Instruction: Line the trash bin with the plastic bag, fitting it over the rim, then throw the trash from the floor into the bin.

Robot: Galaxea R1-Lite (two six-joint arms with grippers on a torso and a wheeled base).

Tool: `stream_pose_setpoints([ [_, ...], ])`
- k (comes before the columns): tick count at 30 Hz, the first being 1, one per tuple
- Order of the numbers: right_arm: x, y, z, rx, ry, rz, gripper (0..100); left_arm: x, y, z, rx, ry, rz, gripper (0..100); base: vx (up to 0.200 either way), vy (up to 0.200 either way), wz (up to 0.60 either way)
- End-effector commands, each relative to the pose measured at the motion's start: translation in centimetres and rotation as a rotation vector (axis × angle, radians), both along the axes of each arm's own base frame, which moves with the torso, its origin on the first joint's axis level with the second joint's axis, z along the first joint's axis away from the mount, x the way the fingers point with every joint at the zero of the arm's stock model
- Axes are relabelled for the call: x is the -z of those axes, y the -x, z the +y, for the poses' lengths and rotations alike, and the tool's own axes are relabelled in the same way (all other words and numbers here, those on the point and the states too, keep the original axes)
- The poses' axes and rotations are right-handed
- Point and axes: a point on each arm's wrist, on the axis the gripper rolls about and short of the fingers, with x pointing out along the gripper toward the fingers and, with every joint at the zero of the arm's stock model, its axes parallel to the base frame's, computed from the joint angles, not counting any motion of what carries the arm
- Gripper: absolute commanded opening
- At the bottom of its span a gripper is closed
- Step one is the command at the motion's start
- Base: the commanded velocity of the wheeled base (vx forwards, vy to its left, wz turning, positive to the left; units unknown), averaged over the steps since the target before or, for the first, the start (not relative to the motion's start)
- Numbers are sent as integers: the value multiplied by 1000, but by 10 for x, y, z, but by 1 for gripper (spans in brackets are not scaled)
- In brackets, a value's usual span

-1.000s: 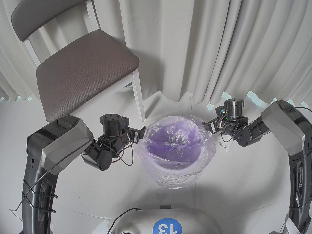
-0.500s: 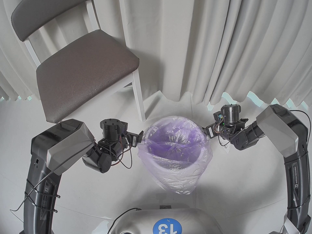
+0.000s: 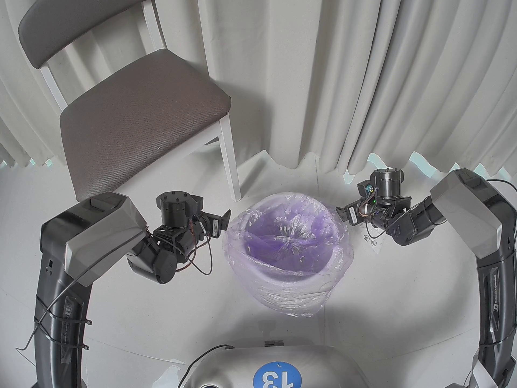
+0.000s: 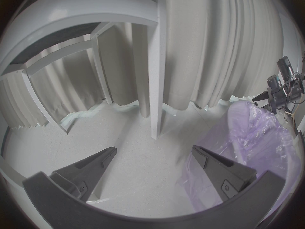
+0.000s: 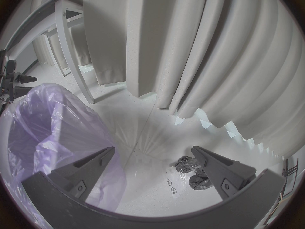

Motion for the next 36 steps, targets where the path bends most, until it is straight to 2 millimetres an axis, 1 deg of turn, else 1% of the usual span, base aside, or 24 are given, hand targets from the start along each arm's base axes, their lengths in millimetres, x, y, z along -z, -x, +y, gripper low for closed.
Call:
stream_pose_setpoints([
  [1, -32, 20, -7, 2, 2, -26, 100, -23, 14, 2, 7, 6, -18, 100, 0, 0, 0],
  [4, -38, 29, -9, -3, 15, -24, 100, -27, 20, 1, 12, 3, -12, 100, 0, 0, 0],
  [5, -38, 29, -9, -3, 15, -24, 100, -27, 24, 0, 17, 1, -8, 100, 0, 0, 0],
  [7, -50, 39, -12, -4, 15, -35, 100, -31, 31, -1, 24, 1, -2, 100, 0, 0, 0],
  [10, -55, 49, -11, -14, 17, -29, 100, -35, 42, 0, 33, -5, 14, 100, 0, 0, 0],
  [11, -54, 54, -10, -22, 23, -22, 100, -35, 48, -1, 41, -7, 23, 100, 0, 0, 0],
  [12, -54, 54, -10, -22, 23, -22, 100, -35, 48, -1, 41, -7, 23, 100, 0, 0, 0],
  [14, -45, 64, -1, -49, 25, -7, 100, -28, 60, 1, 51, -21, 65, 100, 0, 0, 0],
  [16, -41, 71, 3, -67, 22, -25, 100, -23, 67, 2, 59, -31, 96, 100, 0, 0, 0],
  [17, -41, 72, 4, -68, 21, -27, 100, -23, 68, 3, 59, -32, 97, 100, 0, 0, 0],
  [19, -37, 80, 13, -105, 30, -62, 100, -16, 77, 3, 69, -43, 127, 100, 0, 0, 0],
  [22, -34, 85, 17, -128, 50, -73, 100, -12, 79, 5, 69, -48, 142, 100, 0, 0, 0],
  [23, -33, 88, 22, -146, 59, -75, 100, -10, 79, 5, 69, -46, 147, 100, 0, 0, 0],
  [24, -32, 92, 29, -169, 65, -74, 100, -5, 80, 4, 71, -33, 167, 100, 0, 0, 0],
  [26, -31, 95, 36, -188, 65, -73, 100, 3, 79, 3, 73, -20, 190, 100, 0, 0, 0],
  [29, -29, 100, 49, -223, 65, -68, 100, 21, 77, 1, 77, -21, 217, 100, 0, 0, 0],
  [30, -29, 101, 52, -231, 65, -67, 100, 25, 77, 0, 80, -20, 217, 100, 0, 0, 0],
  [31, -29, 101, 52, -231, 65, -67, 100, 25, 77, 0, 80, -20, 217, 100, 0, 0, 0],
  [32, -26, 106, 60, -255, 68, -57, 100, 38, 76, -1, 84, -20, 211, 100, 0, 0, 0],
  [36, -23, 112, 71, -287, 69, -49, 100, 59, 76, -2, 87, -27, 226, 100, 0, 0, 0],
])
